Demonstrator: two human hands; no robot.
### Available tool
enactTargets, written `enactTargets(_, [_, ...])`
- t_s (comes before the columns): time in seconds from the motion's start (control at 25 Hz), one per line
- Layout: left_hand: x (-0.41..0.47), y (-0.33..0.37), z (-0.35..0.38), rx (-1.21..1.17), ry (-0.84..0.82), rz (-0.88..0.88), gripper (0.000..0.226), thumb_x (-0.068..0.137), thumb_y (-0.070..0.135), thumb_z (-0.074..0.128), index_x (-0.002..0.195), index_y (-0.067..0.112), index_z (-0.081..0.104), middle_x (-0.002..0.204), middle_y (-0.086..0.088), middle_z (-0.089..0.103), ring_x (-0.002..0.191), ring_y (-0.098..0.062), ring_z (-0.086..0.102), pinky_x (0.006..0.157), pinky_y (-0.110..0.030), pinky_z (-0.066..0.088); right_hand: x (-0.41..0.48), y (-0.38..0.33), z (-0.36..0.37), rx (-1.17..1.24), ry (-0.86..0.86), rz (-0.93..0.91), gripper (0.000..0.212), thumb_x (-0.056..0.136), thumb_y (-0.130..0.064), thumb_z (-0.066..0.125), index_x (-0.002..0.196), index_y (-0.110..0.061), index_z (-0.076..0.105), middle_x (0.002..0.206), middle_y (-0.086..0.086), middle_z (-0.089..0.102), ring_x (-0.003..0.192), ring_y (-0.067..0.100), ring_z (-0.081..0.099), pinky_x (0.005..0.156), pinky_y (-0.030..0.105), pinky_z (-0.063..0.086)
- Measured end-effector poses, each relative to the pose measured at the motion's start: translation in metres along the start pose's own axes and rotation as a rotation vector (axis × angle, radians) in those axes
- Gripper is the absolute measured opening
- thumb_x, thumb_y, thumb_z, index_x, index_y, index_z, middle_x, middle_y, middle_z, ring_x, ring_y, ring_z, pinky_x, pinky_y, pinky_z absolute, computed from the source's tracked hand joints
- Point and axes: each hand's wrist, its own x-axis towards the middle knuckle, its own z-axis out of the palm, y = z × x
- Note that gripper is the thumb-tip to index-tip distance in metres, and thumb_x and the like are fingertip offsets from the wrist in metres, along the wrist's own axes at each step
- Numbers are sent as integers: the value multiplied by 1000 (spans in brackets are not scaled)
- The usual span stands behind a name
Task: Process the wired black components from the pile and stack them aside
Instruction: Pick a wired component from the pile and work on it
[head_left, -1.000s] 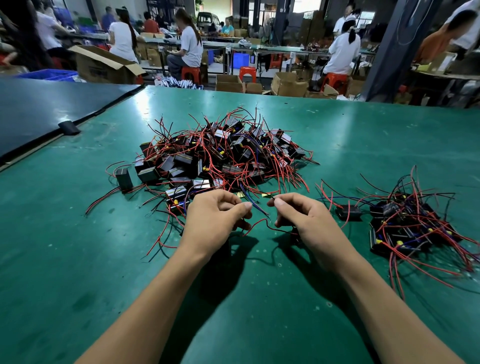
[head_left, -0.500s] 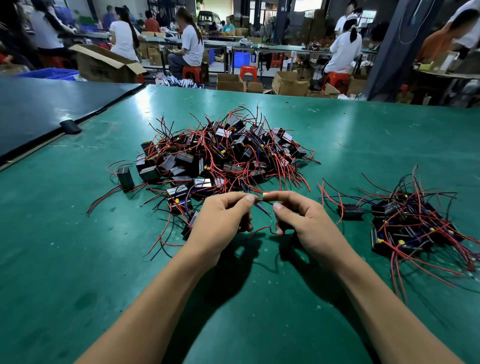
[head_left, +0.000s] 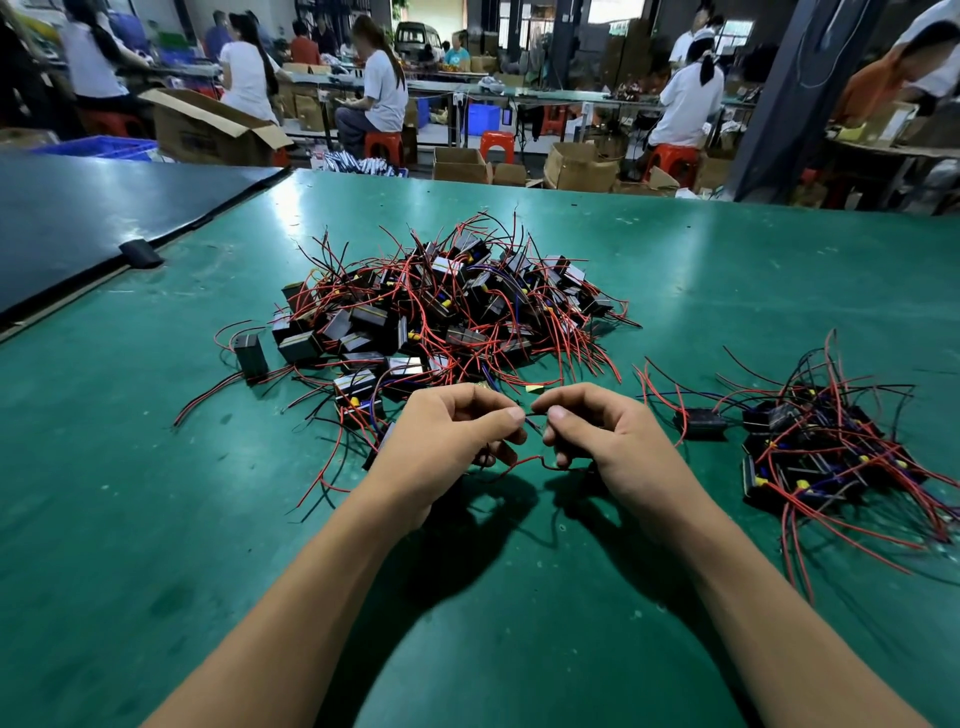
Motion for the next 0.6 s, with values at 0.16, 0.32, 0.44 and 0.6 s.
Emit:
enactTargets(0.16, [-1,3,-3,61,-58,46,13,82,9,75,93,4,71,81,-8,75,67,-17,69,65,-23,51,1,-2,-2,62,20,36,16,98,-2,55,94,-8,69,70,1,64,57,7,56,58,15,48])
enactTargets(0.32, [-1,2,-3,74,-2,72,11,83,9,75,92,4,71,82,-10,76,67,-19,70,65,-23,53,0,-2,-1,71,6,51,15,98,-2,56,94,-8,69,70,1,64,57,6,56,58,15,47])
enactTargets(0.44, [1,0,-2,110,93,104,11,81,10,77,86,4,70,77,-9,75,65,-21,70,64,-24,54,0,-2,-2,65,-14,51,15,98,-2,56,95,-8,69,69,2,65,59,6,57,59,16,48])
enactTargets(0.6, [0,-2,1,160,131,133,9,81,11,77,82,5,70,74,-6,75,63,-21,71,60,-22,55,-1,0,-3,7,-36,53,11,97,-6,60,98,-11,70,65,2,63,54,5,55,53,14,44])
